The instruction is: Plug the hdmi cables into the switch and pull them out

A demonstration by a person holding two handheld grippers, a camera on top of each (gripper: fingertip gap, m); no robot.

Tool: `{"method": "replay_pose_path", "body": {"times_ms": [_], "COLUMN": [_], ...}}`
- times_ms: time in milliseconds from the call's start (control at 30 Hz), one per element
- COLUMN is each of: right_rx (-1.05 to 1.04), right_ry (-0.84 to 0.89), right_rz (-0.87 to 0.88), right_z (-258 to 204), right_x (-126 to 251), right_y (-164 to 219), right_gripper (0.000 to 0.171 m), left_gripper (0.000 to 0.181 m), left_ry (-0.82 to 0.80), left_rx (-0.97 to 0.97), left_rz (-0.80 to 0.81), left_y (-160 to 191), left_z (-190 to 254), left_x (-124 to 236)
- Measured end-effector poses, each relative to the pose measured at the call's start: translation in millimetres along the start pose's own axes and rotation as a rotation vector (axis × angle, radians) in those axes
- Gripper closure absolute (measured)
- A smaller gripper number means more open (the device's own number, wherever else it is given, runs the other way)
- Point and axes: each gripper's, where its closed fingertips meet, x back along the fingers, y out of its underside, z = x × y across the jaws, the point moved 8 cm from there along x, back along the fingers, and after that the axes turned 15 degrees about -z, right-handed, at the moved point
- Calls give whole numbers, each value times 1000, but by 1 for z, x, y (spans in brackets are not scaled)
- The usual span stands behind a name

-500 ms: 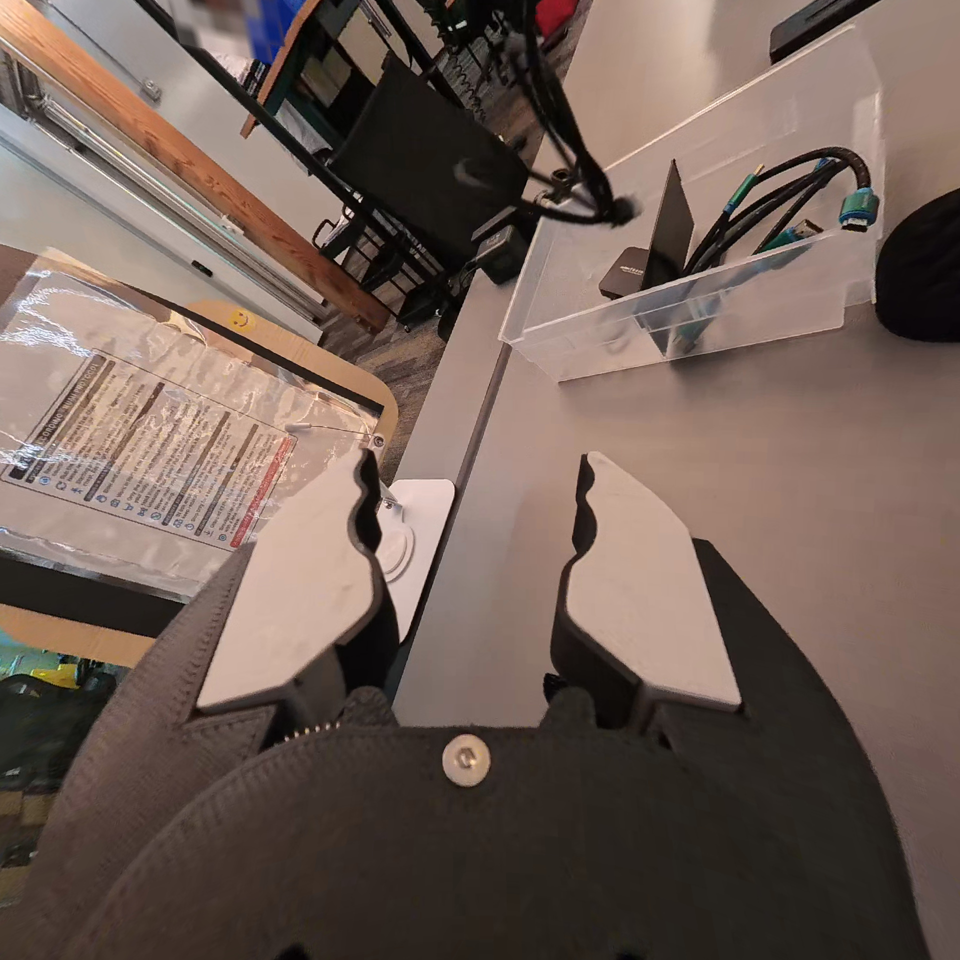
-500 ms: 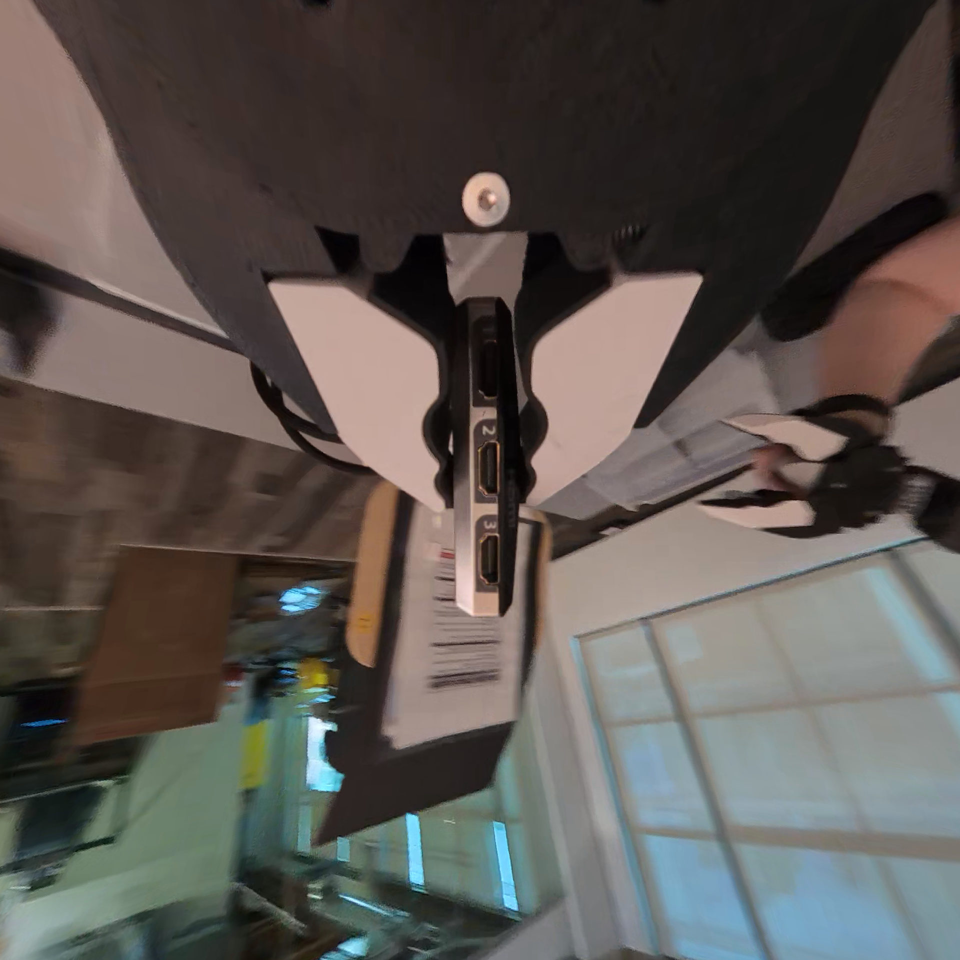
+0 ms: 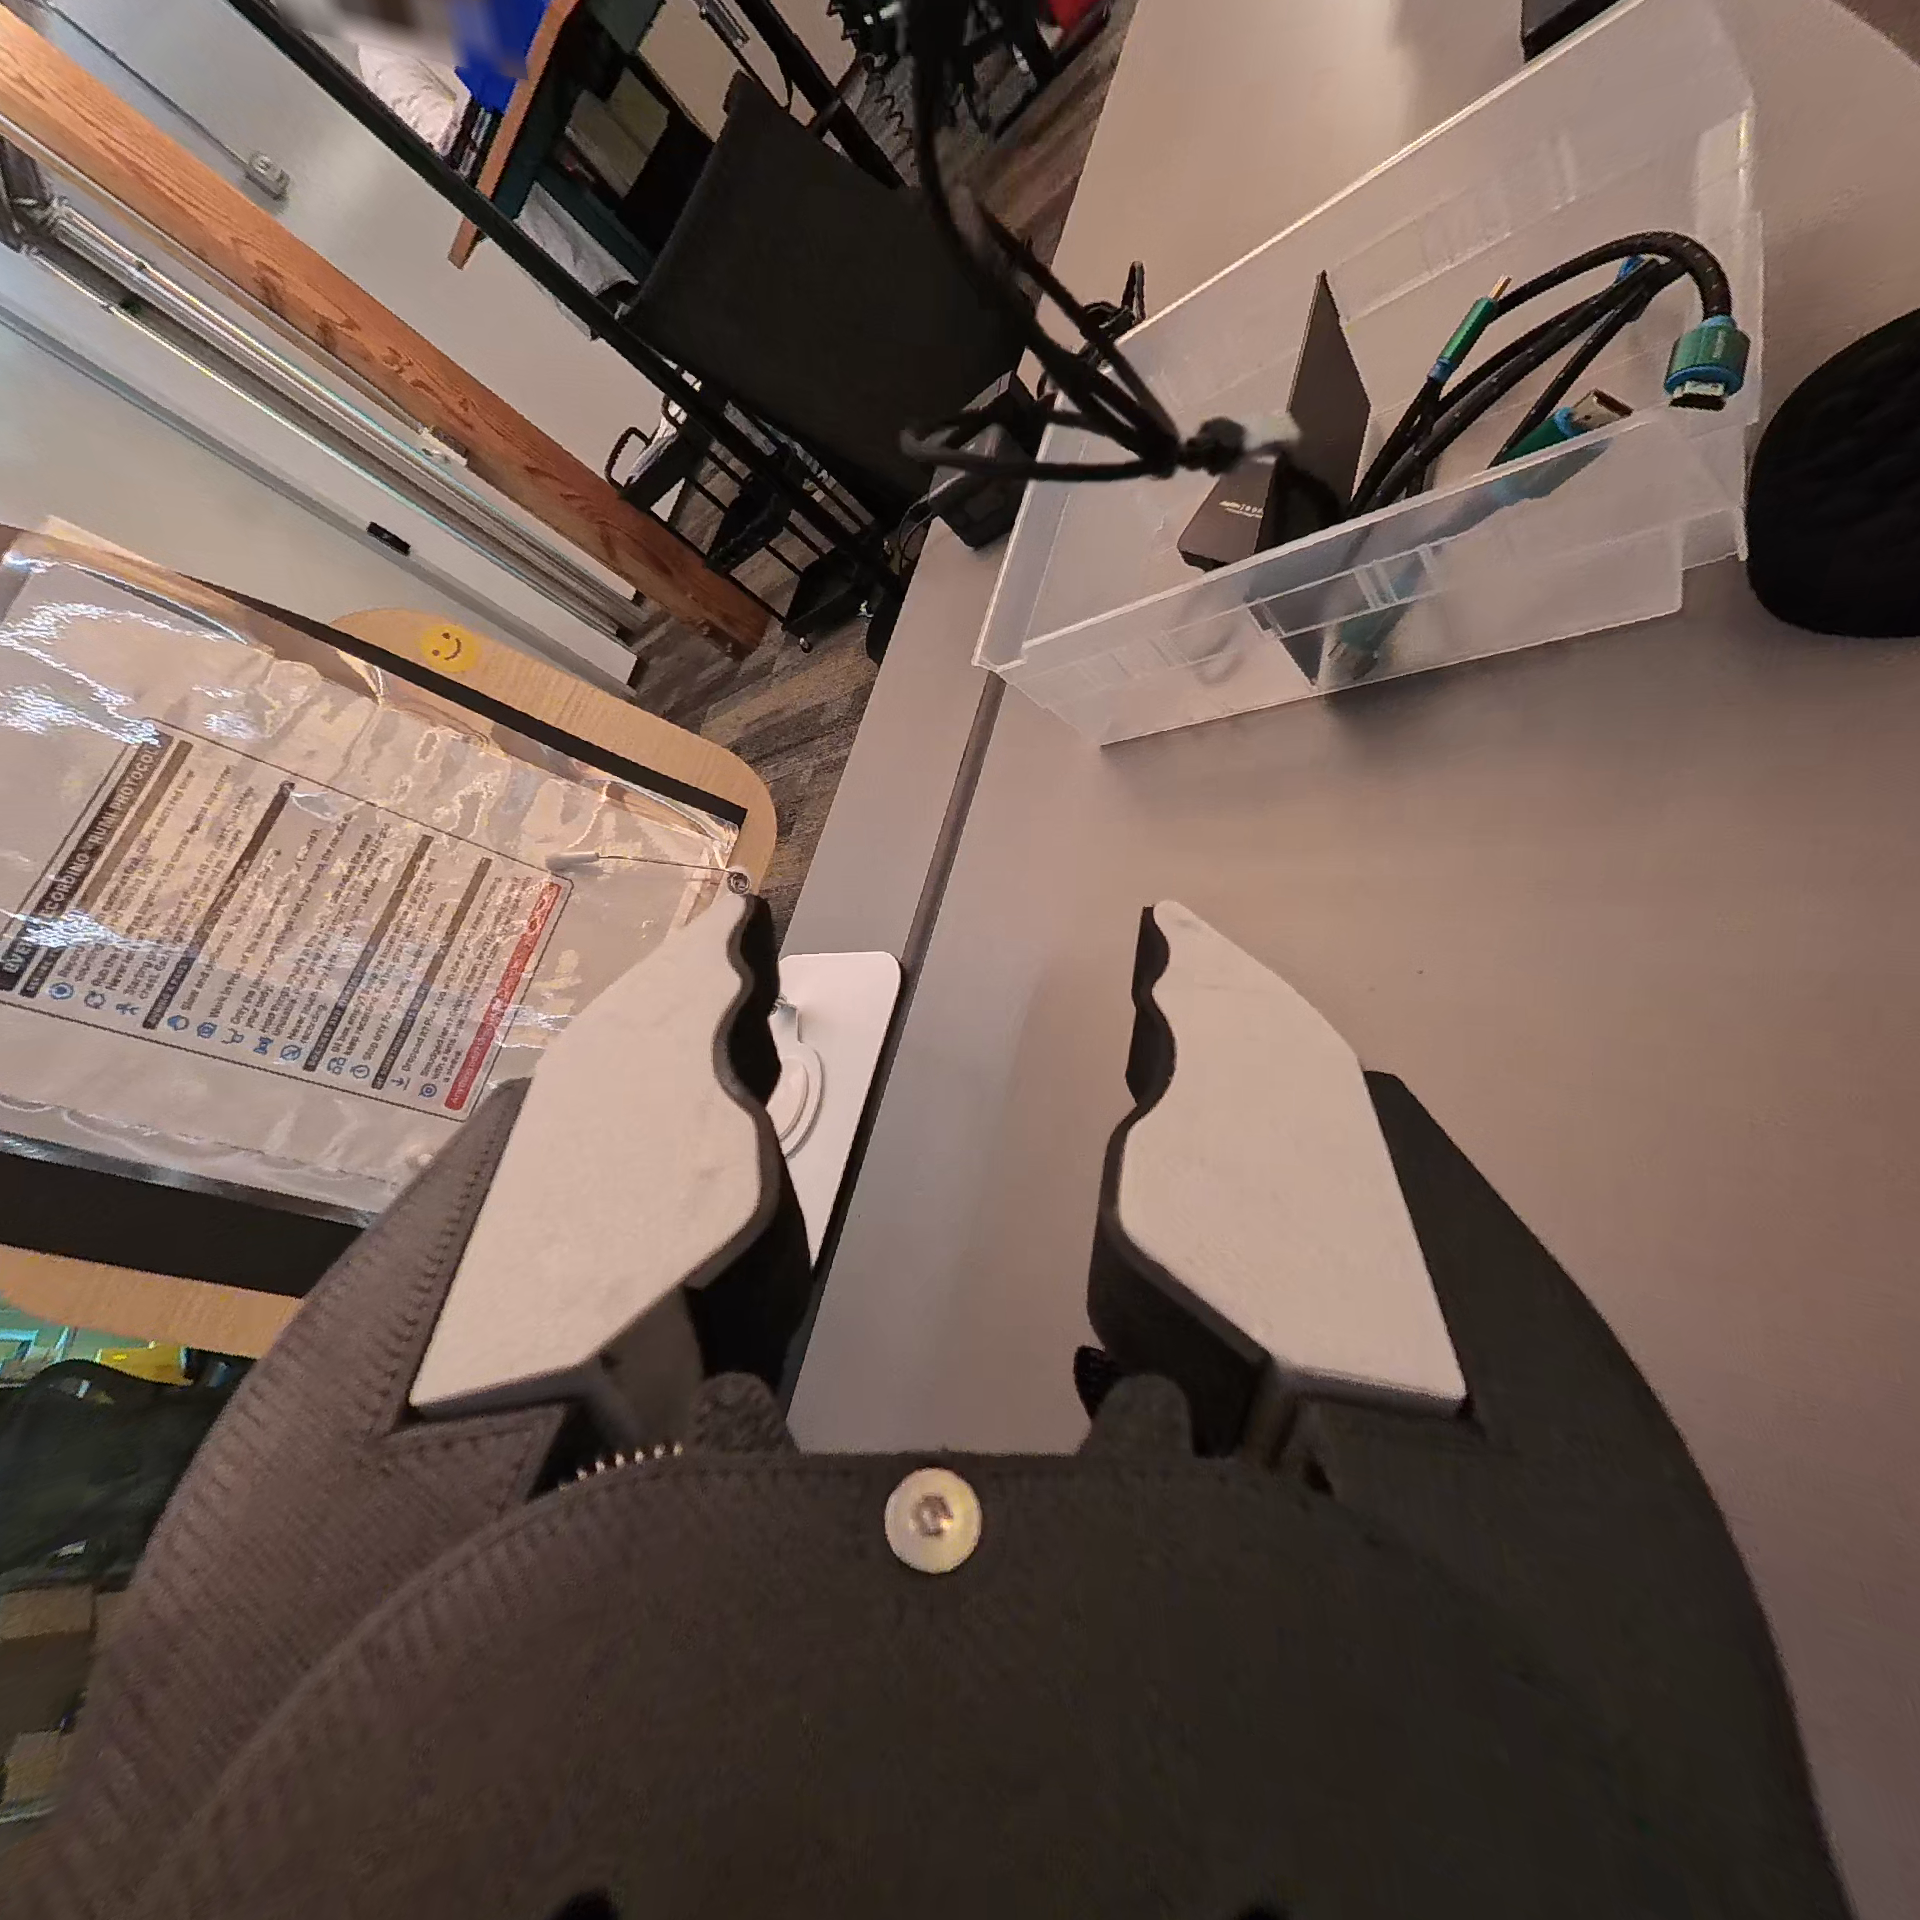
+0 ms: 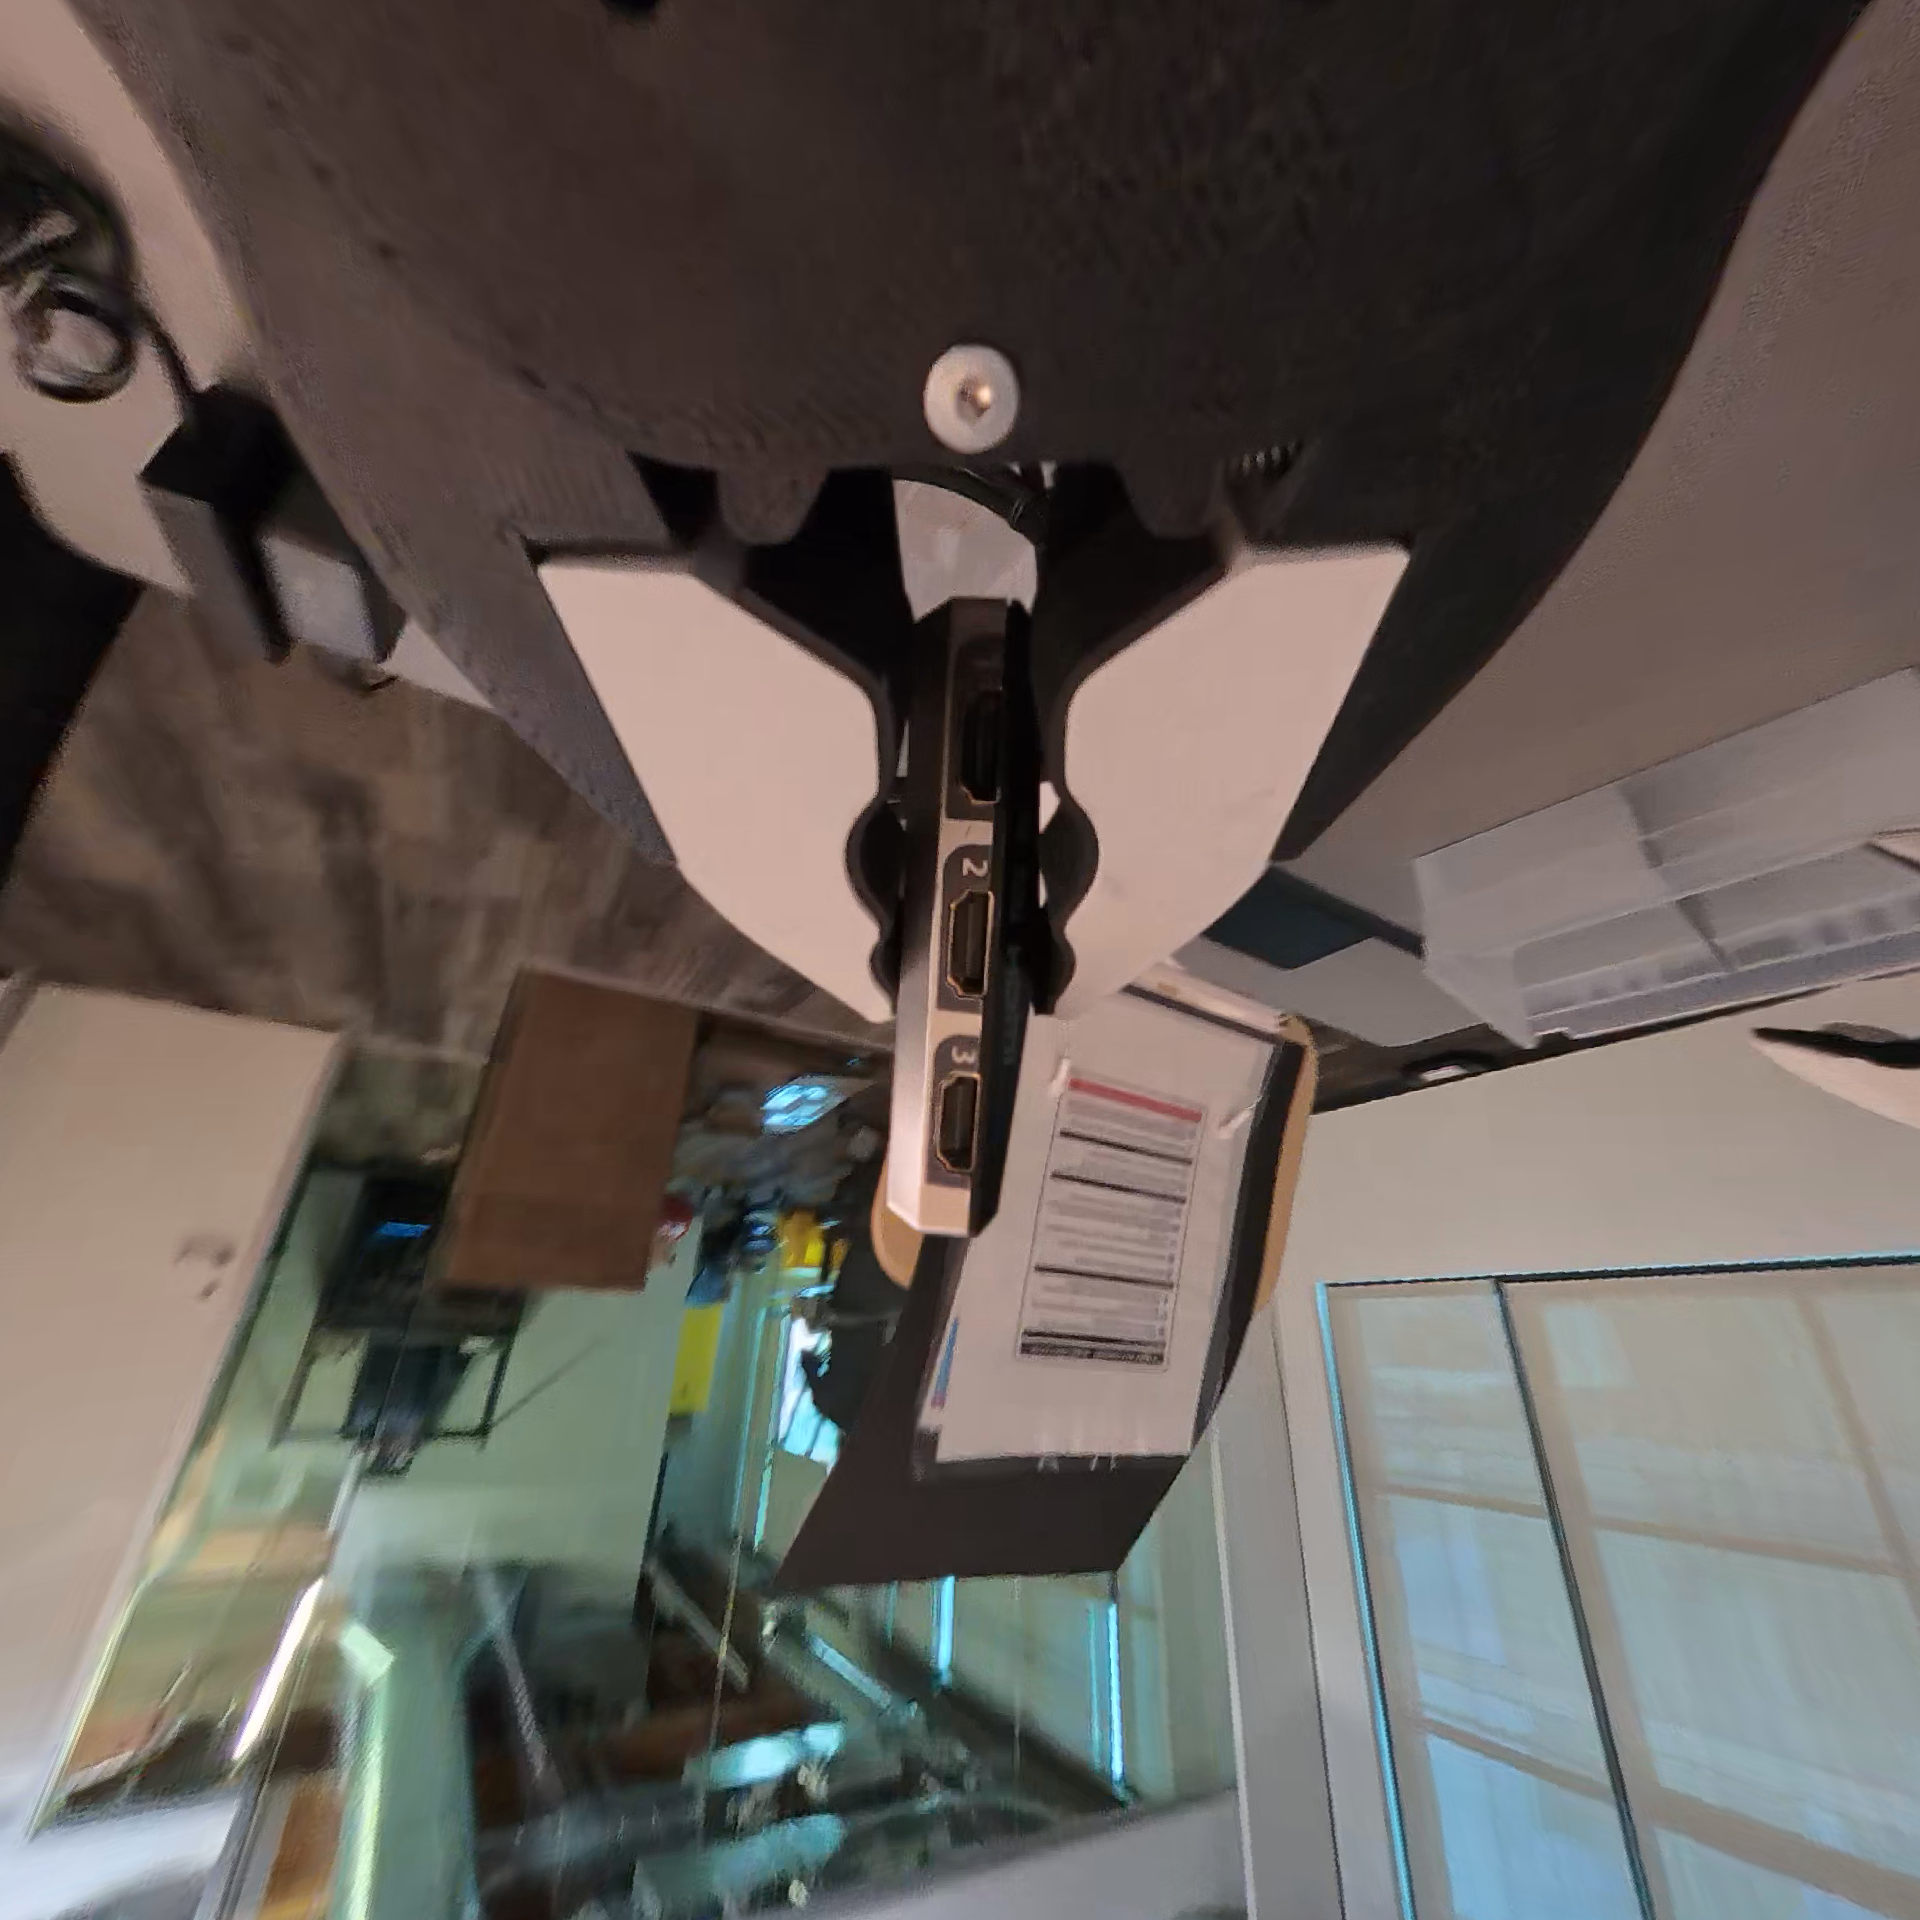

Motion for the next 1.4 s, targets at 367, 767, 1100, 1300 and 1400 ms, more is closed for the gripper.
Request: {"method": "replay_pose_path", "body": {"times_ms": [367, 767, 1100, 1300, 1400], "right_rx": [88, -654, -614, -377, -342], "right_ry": [-66, -295, -118, 92, 127], "right_rz": [-332, -685, -746, -718, -627], "right_z": [5, 34, 44, 59, 64], "right_x": [-28, -94, -106, -81, -56], "right_y": [39, 135, 155, 137, 118], "right_gripper": [148, 148, 138, 126, 127], "left_gripper": [116, 117, 118, 118, 117], "left_ry": [-4, 6, 7, -29, -86], "left_rx": [-19, -43, -66, -39, -4], "left_rz": [-19, -48, -72, -61, -77], "left_y": [0, 1, 0, 4, 11], "left_z": [3, 8, 12, 0, -15], "left_x": [-1, -3, -8, 5, 17]}}
